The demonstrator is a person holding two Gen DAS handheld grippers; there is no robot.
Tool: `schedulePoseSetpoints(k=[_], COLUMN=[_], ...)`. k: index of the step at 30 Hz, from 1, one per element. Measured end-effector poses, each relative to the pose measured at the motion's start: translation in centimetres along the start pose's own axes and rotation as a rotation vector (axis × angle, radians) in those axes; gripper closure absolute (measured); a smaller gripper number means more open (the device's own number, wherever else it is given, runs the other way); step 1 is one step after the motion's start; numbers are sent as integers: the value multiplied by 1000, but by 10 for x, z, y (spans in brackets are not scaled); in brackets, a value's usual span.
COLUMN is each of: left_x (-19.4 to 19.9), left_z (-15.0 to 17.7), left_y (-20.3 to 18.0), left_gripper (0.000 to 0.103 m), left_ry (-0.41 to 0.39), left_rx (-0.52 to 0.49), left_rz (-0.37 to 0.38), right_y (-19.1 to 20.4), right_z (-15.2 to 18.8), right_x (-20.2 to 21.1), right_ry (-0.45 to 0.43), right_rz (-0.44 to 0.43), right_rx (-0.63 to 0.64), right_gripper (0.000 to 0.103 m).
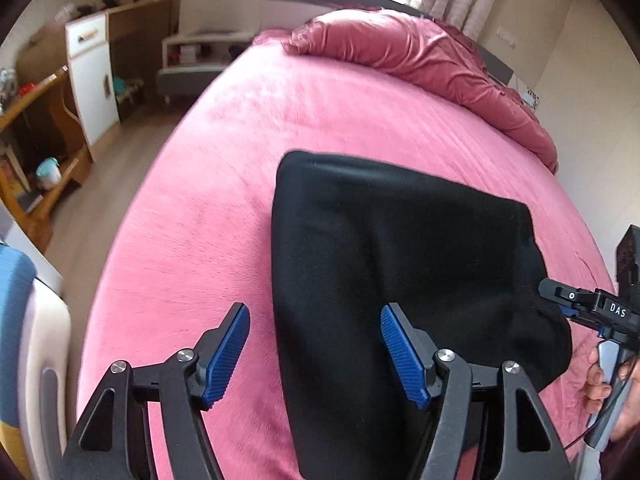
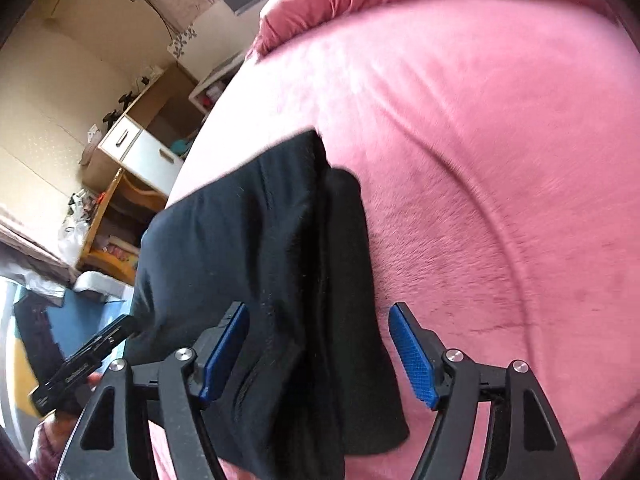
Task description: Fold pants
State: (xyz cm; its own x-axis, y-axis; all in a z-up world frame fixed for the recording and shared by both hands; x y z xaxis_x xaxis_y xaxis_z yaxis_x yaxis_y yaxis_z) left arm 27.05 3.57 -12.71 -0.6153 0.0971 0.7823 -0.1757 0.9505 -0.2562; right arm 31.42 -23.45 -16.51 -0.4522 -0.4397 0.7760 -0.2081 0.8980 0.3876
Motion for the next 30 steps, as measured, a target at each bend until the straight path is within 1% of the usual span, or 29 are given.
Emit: schedulePoseSetpoints(k=[2,4,6,10,13,16,19,25,30], left_x=[12,28,38,57,73,88,101,116,125], left_z=[3,10,11,17,29,41,52,81,110], left_y=[-2,0,-1,8,13,16,19,24,27], left_gripper=[34,34,34,34,34,34,34,34,34], left_ry=[-29,-64,-97,-133,-151,-172,-186,-174,-172], left_rx=[-4,-13,-26,-26,-23,-31,-32,-18,-22], left_rz=[-11,-20,-32,-44,-52,-80,-87,-78,-90], right_y=[6,12,22,40,56,69,83,98,106], right_z=[0,-1,2,10,20,38,56,91,117], right_x=[16,32,46,69,80,89,93,95,99], right_ry=[-43,-88,-129,-184,-214,-231,-240,-238,-236], right_rz=[30,80,116,162,163,192,220,235,270], right_rx=[21,48,77,111,117,140,159,153,163], right_gripper=[30,30,30,30,30,30,30,30,30])
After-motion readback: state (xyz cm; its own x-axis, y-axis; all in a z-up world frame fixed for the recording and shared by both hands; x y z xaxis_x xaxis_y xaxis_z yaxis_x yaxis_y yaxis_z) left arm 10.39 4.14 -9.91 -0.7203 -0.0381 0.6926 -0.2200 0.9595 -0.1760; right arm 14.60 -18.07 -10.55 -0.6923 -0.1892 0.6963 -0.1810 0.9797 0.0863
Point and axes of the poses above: each gripper's, at about its wrist camera, not at the fingertips, and x roughly against the way its jaws point, y to its left, z to its underside, the point moved 8 cm from there along -x, roughly the way its jaws point, and after that the axes turned 5 degrees about x, right-handed, at the moved point
